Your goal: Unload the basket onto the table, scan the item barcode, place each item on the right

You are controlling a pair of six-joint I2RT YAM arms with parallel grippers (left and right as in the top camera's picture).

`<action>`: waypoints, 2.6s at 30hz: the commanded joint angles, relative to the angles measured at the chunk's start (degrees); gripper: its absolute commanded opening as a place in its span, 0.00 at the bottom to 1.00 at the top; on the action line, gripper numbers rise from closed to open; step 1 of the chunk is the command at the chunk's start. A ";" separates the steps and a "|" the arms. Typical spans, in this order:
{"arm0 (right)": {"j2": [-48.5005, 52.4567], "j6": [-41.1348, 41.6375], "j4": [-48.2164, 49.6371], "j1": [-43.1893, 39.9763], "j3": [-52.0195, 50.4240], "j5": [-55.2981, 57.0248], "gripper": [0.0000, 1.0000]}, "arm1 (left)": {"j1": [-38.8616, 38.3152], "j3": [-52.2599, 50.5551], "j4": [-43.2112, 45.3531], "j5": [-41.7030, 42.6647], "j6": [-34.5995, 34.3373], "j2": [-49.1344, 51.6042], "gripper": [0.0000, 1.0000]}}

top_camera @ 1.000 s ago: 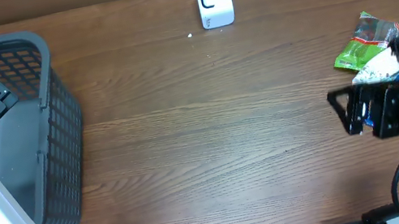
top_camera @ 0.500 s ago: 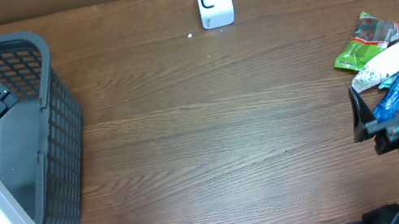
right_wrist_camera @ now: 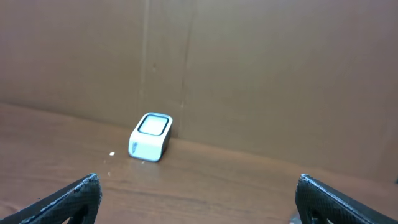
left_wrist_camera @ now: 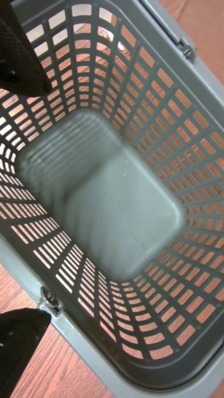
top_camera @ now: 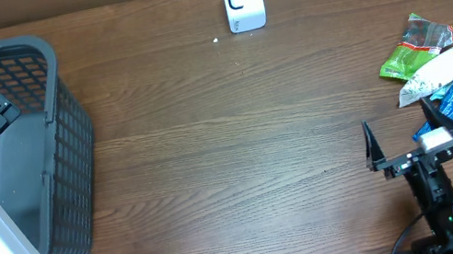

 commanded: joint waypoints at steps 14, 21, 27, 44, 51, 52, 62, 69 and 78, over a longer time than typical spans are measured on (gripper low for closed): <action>-2.01 0.02 -5.14 -0.33 -4.39 -2.34 1.00 | 0.13 0.02 0.02 -0.59 0.24 0.17 1.00; -2.01 0.00 -5.14 -0.33 -4.39 -2.34 1.00 | 0.13 0.02 0.02 -0.59 0.24 0.17 1.00; -2.01 0.00 -5.14 -0.33 -4.39 -2.34 1.00 | 0.13 0.02 0.02 -0.59 0.24 0.17 1.00; -2.01 0.02 -5.14 -0.33 -4.39 -2.32 1.00 | 0.15 0.02 0.04 -3.58 4.94 0.09 1.00; -2.01 0.00 -5.14 -0.33 -4.39 -2.34 1.00 | -0.98 -13.27 11.93 9.77 7.74 -10.45 1.00; -2.01 0.02 -5.14 -0.33 -4.39 -2.34 1.00 | -1.51 -19.58 17.25 12.70 9.14 -13.88 1.00; -2.01 0.02 -5.14 -0.33 -4.39 -2.34 1.00 | -8.37 -69.53 55.78 19.02 10.86 -43.34 1.00; -2.01 0.02 -5.14 -0.33 -4.39 -2.34 1.00 | -12.72 -94.16 75.08 18.86 13.79 -60.50 1.00; -2.01 0.02 -5.14 -0.33 -4.39 -2.34 1.00 | -13.11 -115.12 90.25 18.86 13.92 -74.25 1.00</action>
